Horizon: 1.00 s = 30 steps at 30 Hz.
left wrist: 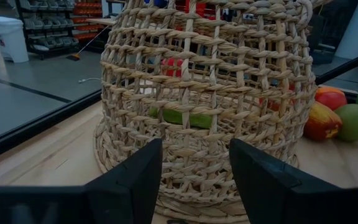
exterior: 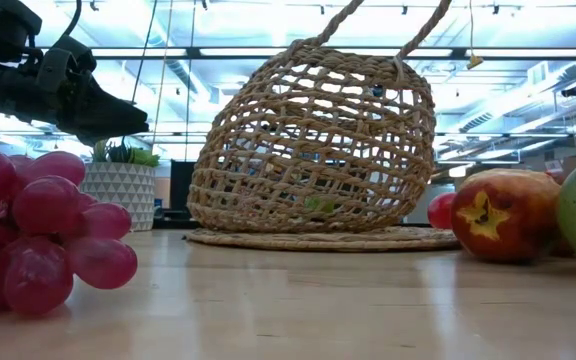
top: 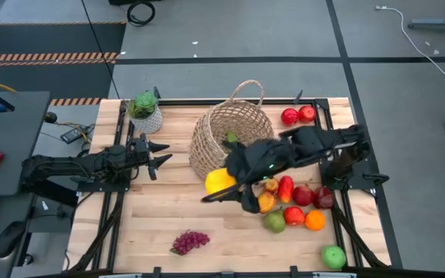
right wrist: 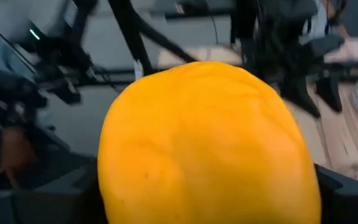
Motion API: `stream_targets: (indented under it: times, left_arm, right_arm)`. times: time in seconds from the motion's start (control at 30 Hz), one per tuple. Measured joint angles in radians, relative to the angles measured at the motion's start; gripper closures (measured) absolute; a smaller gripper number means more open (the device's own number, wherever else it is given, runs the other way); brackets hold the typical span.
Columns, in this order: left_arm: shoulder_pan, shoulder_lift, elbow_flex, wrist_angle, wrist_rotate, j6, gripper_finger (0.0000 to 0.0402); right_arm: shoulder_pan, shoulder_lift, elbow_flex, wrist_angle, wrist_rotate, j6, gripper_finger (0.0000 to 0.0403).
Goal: Build produce basket
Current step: Put the yellow bell pepper into the brown basket
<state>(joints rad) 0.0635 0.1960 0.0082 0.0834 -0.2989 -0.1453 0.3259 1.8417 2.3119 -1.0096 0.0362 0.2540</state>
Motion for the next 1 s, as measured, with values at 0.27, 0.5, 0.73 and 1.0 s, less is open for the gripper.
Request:
stream_targets:
  times: [0.27, 0.5, 0.73, 1.0]
  left_arm:
    - [0.000, 0.000, 0.000, 0.000, 0.000, 0.000, 0.0204]
    - [0.000, 0.000, 0.000, 0.000, 0.000, 0.000, 0.0207]
    - [0.000, 0.000, 0.000, 0.000, 0.000, 0.000, 0.0208]
    - [0.000, 0.000, 0.000, 0.000, 0.000, 0.000, 0.0203]
  right_arm:
    - [-0.001, -0.089, 0.000, 0.013, -0.003, -0.012, 0.0082]
    - [-0.001, -0.128, 0.000, -0.026, 0.078, -0.056, 0.0082]
    - [-0.001, -0.134, 0.000, -0.166, 0.222, -0.210, 0.0082]
    - [-0.016, -0.121, -0.001, -0.246, 0.419, -0.447, 0.0082]
